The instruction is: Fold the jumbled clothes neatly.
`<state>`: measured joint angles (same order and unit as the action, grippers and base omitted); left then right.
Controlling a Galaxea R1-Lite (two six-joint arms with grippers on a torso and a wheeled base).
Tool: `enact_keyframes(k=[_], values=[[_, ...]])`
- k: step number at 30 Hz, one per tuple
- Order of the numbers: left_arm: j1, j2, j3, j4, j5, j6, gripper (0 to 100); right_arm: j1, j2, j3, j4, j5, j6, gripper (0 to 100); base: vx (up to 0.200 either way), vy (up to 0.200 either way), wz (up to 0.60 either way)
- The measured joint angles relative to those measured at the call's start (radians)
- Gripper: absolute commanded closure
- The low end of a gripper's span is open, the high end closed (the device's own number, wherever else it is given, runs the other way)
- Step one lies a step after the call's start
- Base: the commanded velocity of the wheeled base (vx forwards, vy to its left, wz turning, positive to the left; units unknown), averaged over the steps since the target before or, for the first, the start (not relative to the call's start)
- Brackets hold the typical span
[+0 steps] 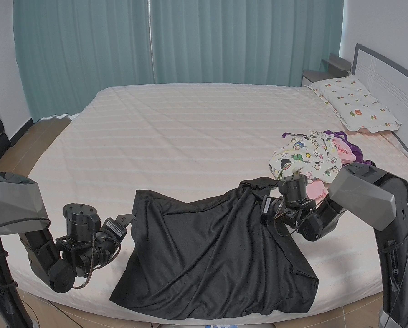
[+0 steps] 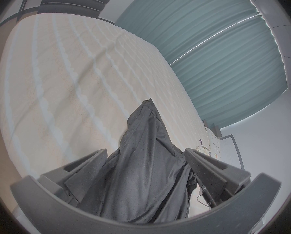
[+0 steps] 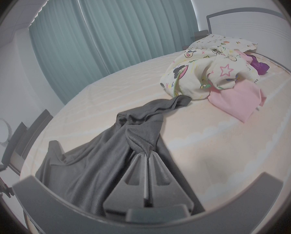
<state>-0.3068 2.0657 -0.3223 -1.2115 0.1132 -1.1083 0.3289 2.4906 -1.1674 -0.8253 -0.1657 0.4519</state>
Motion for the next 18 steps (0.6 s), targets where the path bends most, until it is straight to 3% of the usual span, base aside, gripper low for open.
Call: enact_keyframes(k=[10,14,15,18], values=[[0.001,0.006,0.001,0.0,0.001,-0.001,0,-0.13,-0.018,0.0,-0.029,0.124,0.003,100,0.0,0.0,0.0],[0.003,0.008,0.001,0.0,0.0,-0.002,0,-0.159,0.007,-0.023,-0.048,0.131,0.004,100,0.0,0.0,0.0],[0.005,0.009,0.001,0.0,0.0,-0.002,0,-0.166,0.016,-0.032,-0.049,0.13,0.004,0,0.0,0.0,0.0],[0.009,0.009,0.001,-0.001,0.0,-0.001,0,-0.187,0.037,-0.047,-0.048,0.13,0.004,0,0.0,0.0,0.0]])
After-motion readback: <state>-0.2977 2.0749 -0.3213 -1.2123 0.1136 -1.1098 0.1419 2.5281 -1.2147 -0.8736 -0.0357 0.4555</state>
